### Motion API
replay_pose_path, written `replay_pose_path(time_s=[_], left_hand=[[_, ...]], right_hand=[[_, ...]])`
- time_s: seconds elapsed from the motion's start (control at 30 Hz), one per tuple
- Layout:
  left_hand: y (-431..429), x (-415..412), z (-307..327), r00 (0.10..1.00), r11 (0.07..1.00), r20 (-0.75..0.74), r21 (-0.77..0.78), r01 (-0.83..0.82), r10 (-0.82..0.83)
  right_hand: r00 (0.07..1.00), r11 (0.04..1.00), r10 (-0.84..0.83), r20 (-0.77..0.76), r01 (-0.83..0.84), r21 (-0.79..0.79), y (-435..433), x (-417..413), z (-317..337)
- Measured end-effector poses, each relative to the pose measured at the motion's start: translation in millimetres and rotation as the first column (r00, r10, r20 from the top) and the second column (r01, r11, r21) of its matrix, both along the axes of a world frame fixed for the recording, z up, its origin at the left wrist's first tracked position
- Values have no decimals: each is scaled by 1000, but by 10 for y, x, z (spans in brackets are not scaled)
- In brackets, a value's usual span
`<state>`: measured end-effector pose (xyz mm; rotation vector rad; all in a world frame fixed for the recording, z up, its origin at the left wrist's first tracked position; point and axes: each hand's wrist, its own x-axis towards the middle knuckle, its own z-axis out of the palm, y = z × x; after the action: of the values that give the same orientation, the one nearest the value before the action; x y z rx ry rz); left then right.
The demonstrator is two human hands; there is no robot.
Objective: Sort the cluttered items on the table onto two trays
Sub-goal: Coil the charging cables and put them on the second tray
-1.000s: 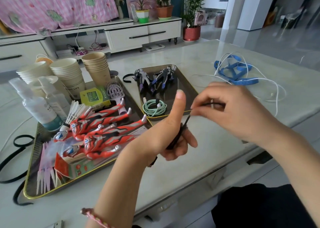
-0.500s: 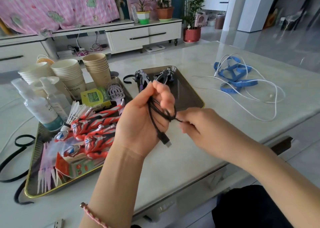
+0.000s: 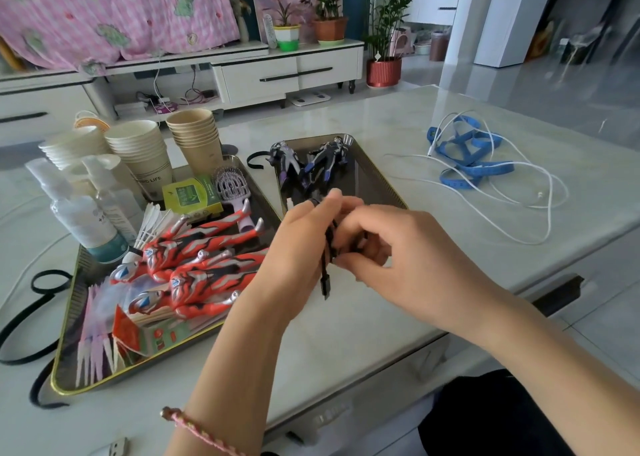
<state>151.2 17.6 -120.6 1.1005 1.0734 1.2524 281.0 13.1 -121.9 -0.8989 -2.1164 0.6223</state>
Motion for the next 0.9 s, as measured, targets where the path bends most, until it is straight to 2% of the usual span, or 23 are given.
replay_pose_path(time_s=[0.13, 0.23, 0.3, 0.33, 0.4, 0.47, 0.5, 0.57, 0.67, 0.73, 0.83, 0.9], left_hand=[[-57, 43, 31, 992, 992, -37, -40, 122, -124], [-40, 62, 8, 990, 986, 76, -103, 130, -123], [-16, 94, 1, 966, 989, 254, -127, 78, -44], [-2, 112, 13, 922, 988, 388, -141, 64, -4], [21, 107, 29, 763, 986, 643, -158, 55, 61], [29, 48, 31, 588, 982, 802, -176, 66, 105], [30, 5, 16, 527, 980, 841, -184, 74, 118], [17, -71, -17, 464, 980, 879, -176, 98, 111], [-21, -105, -29, 478, 987, 877, -122, 103, 58], [-35, -88, -19, 472, 992, 881, -84, 92, 31], [-34, -78, -15, 431, 995, 902, -62, 79, 22], [-27, -95, -23, 426, 995, 905, -60, 77, 21]], right_hand=[[995, 996, -14, -98, 5, -84, 0, 8, 34], [989, 995, -91, -115, 85, -59, -2, -3, 27], [976, 987, -159, -149, 161, 1, 6, -17, 19], [965, 981, -190, -182, 195, 10, 17, -19, 20], [931, 972, -233, -282, 226, -59, 37, -40, 31], [892, 963, -259, -370, 210, -169, 41, -75, 43], [876, 961, -259, -406, 190, -203, 34, -96, 45], [840, 960, -237, -489, 127, -248, 18, -135, 57], [763, 949, -182, -620, -30, -315, 16, -141, 102], [796, 949, -132, -590, -71, -308, 23, -120, 122], [889, 959, -72, -452, -63, -276, 33, -133, 95], [906, 961, -72, -417, -50, -273, 35, -160, 76]])
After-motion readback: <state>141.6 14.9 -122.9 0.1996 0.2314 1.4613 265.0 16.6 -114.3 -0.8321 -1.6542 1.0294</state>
